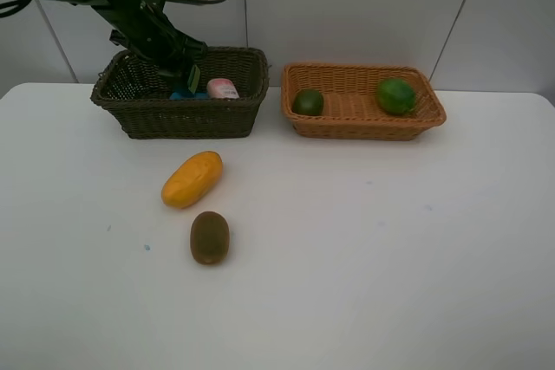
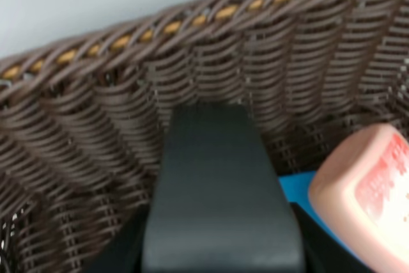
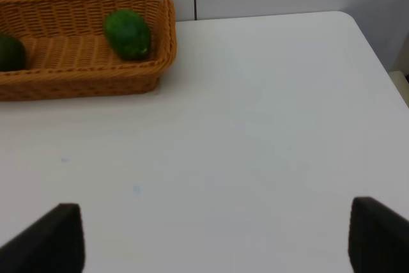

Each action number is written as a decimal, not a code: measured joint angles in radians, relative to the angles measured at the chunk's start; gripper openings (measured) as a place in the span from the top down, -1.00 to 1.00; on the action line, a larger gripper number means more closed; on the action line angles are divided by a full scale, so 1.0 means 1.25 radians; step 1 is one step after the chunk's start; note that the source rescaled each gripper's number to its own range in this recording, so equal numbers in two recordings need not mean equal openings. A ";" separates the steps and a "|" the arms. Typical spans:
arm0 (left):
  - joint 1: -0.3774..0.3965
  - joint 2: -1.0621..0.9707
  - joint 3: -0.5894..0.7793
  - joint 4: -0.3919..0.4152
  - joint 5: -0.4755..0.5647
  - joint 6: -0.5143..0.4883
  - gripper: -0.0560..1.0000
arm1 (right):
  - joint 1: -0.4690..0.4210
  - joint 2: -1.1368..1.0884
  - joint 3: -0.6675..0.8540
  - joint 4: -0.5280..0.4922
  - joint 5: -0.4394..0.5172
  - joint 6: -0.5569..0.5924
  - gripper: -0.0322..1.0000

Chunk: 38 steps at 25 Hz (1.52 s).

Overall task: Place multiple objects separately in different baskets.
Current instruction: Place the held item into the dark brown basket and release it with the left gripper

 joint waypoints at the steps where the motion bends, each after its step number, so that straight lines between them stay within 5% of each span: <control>1: 0.000 0.001 0.000 0.000 -0.003 0.000 0.83 | 0.000 0.000 0.000 0.000 0.000 0.000 -1.00; 16: 0.000 0.002 0.000 -0.005 -0.007 0.000 0.83 | 0.000 0.000 0.000 0.000 0.000 0.000 -1.00; 17: 0.000 0.002 0.000 -0.005 -0.007 0.000 0.75 | 0.000 0.000 0.000 0.000 0.000 0.000 -1.00; 20: 0.000 0.002 0.000 -0.008 -0.018 0.000 -0.41 | 0.000 0.000 0.000 0.000 0.000 0.000 -1.00; 22: 0.000 0.002 0.000 -0.008 -0.018 0.000 -0.82 | 0.000 0.000 0.000 0.000 0.000 0.000 -1.00; 32: 0.000 -0.007 0.000 -0.016 -0.009 0.000 -0.99 | 0.000 0.000 0.000 0.000 0.000 0.000 -1.00; 38: -0.005 -0.070 0.000 -0.036 0.116 0.000 -0.99 | 0.000 0.000 0.000 0.000 0.000 0.000 -1.00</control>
